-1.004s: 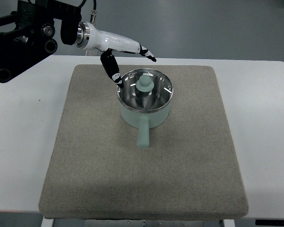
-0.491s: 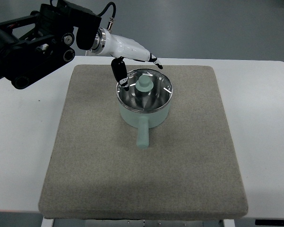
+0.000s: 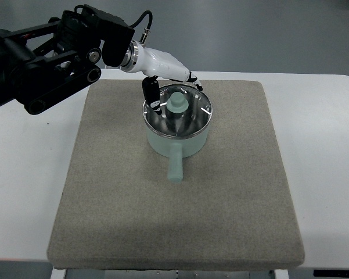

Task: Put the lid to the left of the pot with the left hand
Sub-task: 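Close the left hand fingers around the mint-green lid knob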

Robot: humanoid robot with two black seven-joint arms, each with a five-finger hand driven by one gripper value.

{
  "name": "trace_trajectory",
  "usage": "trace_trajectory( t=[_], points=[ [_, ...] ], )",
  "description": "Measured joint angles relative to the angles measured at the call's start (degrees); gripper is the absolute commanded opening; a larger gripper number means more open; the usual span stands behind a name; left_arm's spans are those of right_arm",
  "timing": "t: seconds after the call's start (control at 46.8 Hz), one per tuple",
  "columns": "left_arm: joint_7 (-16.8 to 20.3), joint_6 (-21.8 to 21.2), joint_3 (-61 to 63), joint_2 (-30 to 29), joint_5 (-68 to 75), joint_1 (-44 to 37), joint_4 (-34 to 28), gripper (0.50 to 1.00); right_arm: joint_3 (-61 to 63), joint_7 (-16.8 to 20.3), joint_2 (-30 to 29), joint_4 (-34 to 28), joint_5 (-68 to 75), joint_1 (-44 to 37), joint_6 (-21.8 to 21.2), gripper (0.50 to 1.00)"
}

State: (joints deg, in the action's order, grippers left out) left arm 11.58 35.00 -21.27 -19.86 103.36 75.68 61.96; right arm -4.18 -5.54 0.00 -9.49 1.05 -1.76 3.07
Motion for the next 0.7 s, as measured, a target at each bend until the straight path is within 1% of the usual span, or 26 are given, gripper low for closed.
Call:
trace_trajectory(
  t=[0.107,0.235,0.278,0.342,0.427,0.705],
  points=[
    [0.0,0.0,0.0,0.1,0.0,0.0,0.0,0.868,0.0,0.0,0.0,0.0,0.0,0.0,0.0,0.923],
    [0.0,0.0,0.0,0.1,0.0,0.0,0.0,0.851,0.0,0.0,0.0,0.0,0.0,0.0,0.0,0.923],
    [0.0,0.0,-0.1,0.1,0.0,0.0,0.0,0.823,0.0,0.0,0.0,0.0,0.0,0.0,0.0,0.921],
    [0.0,0.0,-0.1,0.2,0.0,0.0,0.0,0.814,0.0,0.0,0.0,0.0,0.0,0.0,0.0,0.921],
    [0.0,0.0,-0.1,0.6,0.0,0.1,-0.1,0.778,0.0,0.0,0.0,0.0,0.0,0.0,0.0,0.921],
    [0.0,0.0,-0.4,1.2,0.2,0.1,-0.8,0.78,0.0,0.0,0.0,0.0,0.0,0.0,0.0,0.921]
  ],
)
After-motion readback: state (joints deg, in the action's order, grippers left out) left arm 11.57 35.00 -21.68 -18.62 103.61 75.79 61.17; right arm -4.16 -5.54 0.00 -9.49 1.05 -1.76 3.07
